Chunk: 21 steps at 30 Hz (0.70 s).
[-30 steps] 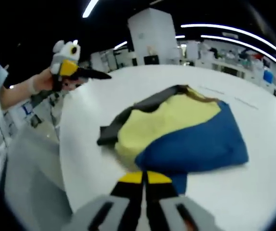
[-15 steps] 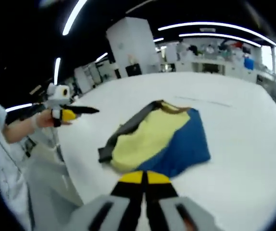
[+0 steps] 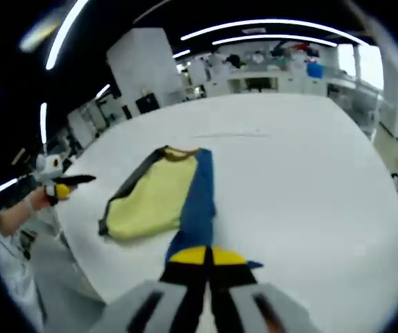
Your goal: Fold the garment on the visible template until the final outline fits inside the template.
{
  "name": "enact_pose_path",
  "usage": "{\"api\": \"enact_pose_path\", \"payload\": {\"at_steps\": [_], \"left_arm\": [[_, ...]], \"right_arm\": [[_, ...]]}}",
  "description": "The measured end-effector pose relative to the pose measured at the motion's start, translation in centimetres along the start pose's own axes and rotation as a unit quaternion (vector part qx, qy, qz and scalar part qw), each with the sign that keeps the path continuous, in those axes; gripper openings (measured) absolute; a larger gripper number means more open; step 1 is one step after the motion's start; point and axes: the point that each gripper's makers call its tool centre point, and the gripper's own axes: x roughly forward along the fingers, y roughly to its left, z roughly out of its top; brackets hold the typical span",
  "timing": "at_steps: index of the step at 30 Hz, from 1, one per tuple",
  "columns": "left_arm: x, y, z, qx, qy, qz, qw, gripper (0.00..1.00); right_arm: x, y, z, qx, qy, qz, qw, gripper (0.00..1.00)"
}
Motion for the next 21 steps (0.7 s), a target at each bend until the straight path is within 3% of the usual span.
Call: {"api": "enact_pose_path", "payload": {"at_steps": [2, 15, 21], "left_arm": [[0.1, 0.2, -0.1, -0.002, 0.001, 0.003, 1.0, 0.87], [1.1, 1.7, -0.5, -0.015, 0.012, 0.017, 0.9997, 0.87], [1.4, 2.4, -0.5, -0.023, 0.013, 0.025, 0.9993, 0.87]], "right_arm": [[-0.3, -0.5, 0.0, 0.003, 0.002, -0.013, 0.9999, 0.0], [0.7, -11.0, 1.8, 0.032, 0.029, -0.094, 0.9946, 0.0], [0.7, -15.3, 2.8, 0.062, 0.021, -0.135, 0.9887, 0.0]]}}
